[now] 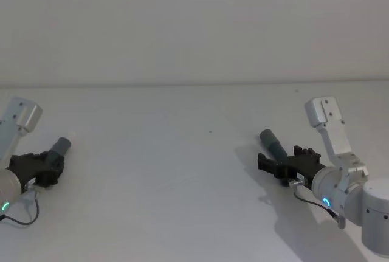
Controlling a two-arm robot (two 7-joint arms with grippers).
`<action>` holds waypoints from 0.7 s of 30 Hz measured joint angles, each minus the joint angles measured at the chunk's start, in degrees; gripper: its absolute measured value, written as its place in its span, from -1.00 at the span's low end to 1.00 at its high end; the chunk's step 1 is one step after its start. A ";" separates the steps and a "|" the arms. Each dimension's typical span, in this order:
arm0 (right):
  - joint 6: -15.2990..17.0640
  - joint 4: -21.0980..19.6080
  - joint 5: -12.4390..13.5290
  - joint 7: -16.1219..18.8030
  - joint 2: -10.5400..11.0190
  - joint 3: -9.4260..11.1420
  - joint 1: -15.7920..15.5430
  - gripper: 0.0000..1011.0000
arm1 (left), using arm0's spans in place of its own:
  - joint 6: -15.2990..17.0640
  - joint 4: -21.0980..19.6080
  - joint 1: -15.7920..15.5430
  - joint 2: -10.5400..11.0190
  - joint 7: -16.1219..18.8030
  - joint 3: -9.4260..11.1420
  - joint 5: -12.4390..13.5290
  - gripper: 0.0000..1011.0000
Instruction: Use both hands to pick up one end of the pipe from the table, align the ends, and insert them.
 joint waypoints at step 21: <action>-2.71 3.93 -1.46 2.29 0.32 -0.22 1.70 0.98 | 0.00 0.00 0.00 0.00 0.00 0.00 0.00 -0.40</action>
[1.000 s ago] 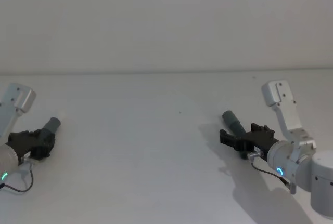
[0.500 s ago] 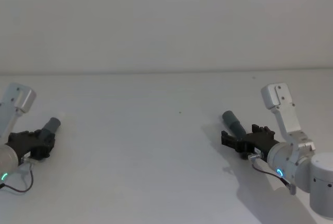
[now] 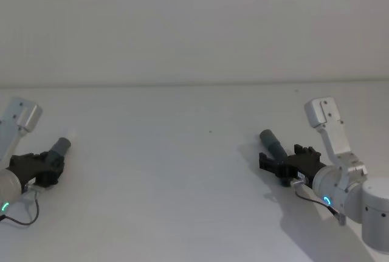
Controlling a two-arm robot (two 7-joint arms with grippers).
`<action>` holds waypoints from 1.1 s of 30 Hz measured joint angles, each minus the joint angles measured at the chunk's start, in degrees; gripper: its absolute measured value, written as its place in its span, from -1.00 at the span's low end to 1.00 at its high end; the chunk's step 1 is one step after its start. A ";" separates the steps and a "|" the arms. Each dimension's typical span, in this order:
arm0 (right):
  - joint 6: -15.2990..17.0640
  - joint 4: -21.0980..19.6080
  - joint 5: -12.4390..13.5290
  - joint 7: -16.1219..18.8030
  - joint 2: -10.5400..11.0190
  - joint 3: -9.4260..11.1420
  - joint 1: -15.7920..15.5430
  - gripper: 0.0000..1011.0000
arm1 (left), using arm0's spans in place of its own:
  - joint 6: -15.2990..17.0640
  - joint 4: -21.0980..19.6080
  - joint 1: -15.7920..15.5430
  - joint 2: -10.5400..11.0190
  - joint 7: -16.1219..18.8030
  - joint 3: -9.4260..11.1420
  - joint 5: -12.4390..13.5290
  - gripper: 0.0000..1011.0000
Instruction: Use both hands to pick up one end of the pipe from the table, align the ends, and insert them.
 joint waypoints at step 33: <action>-1.14 1.92 -0.49 1.24 -0.19 0.19 0.87 -0.36 | 0.00 0.00 0.00 0.00 0.00 0.00 0.00 -0.40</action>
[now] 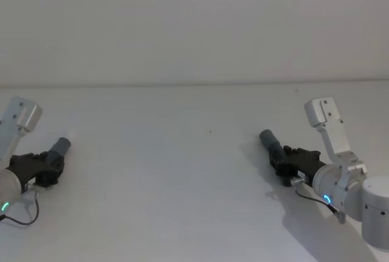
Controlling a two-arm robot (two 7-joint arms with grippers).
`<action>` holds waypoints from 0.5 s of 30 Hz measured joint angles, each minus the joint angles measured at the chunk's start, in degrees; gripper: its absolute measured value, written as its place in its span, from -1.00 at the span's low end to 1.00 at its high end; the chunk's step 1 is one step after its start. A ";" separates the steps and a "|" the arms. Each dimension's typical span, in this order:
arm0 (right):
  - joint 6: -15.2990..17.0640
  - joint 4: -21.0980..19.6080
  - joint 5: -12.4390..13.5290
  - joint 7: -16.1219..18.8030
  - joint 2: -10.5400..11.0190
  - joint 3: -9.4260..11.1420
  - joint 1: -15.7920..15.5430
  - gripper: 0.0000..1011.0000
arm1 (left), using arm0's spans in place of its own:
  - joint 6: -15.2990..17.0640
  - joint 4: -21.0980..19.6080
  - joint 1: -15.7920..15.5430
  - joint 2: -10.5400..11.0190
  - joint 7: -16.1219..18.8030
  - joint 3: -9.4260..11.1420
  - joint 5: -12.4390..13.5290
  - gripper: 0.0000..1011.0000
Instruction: Use both hands to pick up one end of the pipe from the table, align the ends, and insert them.
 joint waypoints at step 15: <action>-0.07 0.10 0.00 0.08 0.00 0.00 0.07 -0.58 | 0.00 0.00 0.00 0.00 0.00 0.00 0.00 -0.40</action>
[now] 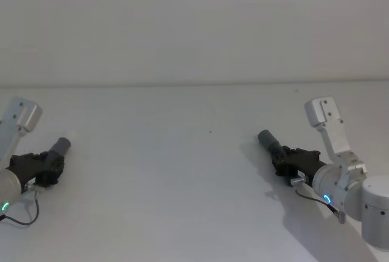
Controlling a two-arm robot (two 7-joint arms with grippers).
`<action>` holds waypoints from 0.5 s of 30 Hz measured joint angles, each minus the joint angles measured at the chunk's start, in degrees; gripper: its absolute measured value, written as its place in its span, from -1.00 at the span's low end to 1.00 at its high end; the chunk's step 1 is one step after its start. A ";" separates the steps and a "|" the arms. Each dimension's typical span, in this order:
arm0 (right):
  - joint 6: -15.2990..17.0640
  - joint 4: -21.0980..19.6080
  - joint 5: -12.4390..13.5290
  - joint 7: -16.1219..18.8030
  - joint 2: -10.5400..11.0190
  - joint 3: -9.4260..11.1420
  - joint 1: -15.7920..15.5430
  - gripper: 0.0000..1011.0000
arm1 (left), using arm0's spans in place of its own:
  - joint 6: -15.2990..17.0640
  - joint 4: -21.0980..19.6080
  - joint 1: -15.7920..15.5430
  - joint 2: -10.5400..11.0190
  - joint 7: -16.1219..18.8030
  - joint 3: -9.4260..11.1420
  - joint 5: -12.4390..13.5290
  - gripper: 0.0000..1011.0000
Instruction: Use both hands to pick up one end of the pipe from the table, align the ends, and insert them.
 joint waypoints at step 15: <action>0.00 0.02 0.00 0.00 0.00 0.00 -0.01 -0.58 | 0.00 0.00 0.00 -0.01 -0.04 -0.01 0.00 -0.40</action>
